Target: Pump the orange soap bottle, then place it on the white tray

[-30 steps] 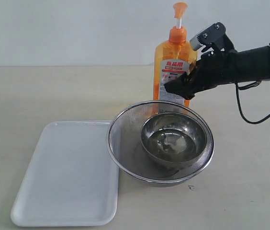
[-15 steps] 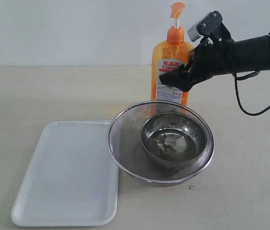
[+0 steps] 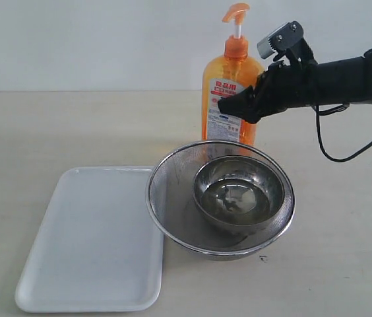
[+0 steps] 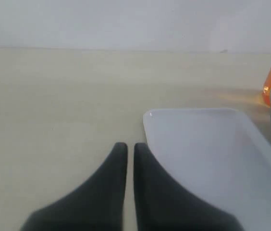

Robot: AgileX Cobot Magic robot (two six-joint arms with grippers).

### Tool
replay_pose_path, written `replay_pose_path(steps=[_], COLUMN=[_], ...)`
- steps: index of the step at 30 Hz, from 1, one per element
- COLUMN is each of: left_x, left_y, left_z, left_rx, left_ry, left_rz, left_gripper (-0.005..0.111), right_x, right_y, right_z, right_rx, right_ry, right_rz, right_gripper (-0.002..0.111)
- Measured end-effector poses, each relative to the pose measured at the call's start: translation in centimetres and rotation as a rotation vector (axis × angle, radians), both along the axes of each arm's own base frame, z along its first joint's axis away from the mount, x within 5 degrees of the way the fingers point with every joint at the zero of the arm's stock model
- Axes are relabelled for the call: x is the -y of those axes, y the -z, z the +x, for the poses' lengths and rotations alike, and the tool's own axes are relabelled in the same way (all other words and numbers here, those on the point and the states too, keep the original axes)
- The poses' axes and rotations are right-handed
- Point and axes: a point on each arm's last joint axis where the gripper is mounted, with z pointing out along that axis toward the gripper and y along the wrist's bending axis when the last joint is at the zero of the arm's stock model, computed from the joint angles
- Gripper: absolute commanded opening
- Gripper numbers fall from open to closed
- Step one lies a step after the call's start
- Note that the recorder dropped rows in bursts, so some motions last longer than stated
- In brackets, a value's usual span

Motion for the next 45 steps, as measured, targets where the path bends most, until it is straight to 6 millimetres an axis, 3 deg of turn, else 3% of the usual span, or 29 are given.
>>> replay_pose_path(steps=[8,17,22,29,45], left_x=[0.0,0.0,0.0,0.0,0.0], left_y=[0.0,0.0,0.0,0.0,0.0], left_z=[0.0,0.0,0.0,0.0,0.0], left_rx=[0.0,0.0,0.0,0.0,0.0], left_ry=[0.0,0.0,0.0,0.0,0.0], left_rz=[0.0,0.0,0.0,0.0,0.0], left_gripper=[0.005,0.005,0.005,0.005,0.005], right_x=[0.7,2.0,4.0,7.5,8.5], right_y=[-1.1,-4.1,-5.8,-7.8,-8.1], right_z=[0.1,-2.1,-3.7,-7.6,-17.5], right_rx=[0.018,0.074,0.079,0.103,0.057], right_ry=[0.11,0.181,0.212,0.349,0.545], right_rz=[-0.038,-0.093,-0.043,-0.069,-0.033], right_gripper=[0.0,0.0,0.0,0.0,0.0])
